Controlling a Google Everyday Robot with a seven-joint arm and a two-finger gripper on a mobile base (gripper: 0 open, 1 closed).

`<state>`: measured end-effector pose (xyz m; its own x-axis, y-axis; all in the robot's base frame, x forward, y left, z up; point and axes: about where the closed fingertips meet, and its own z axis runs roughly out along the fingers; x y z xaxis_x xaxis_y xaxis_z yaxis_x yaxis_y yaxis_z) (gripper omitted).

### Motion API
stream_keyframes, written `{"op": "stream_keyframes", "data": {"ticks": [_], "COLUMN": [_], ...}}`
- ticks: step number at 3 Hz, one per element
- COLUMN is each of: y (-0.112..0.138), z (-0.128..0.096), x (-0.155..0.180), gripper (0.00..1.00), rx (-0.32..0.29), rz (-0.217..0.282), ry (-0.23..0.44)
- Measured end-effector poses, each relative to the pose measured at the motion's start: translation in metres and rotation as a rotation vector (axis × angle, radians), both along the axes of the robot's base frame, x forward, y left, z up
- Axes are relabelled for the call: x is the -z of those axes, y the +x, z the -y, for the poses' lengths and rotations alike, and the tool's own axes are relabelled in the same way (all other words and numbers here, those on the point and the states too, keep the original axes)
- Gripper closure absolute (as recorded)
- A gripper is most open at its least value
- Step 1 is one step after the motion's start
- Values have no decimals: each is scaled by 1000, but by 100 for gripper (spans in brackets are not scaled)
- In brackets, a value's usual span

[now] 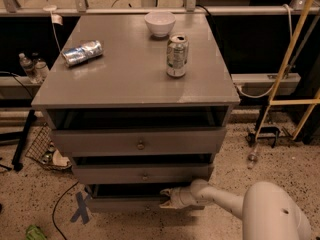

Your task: Open bottom drawer

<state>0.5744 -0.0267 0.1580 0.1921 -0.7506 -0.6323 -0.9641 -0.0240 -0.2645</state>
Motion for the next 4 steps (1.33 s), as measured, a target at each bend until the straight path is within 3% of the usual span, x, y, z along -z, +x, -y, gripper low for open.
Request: {"op": "stream_keyframes", "data": {"ticks": [4], "y": [0], "z": [0], "x": [0], "gripper": [100], "rx": [0], "rz": [0], "ry": [0]}}
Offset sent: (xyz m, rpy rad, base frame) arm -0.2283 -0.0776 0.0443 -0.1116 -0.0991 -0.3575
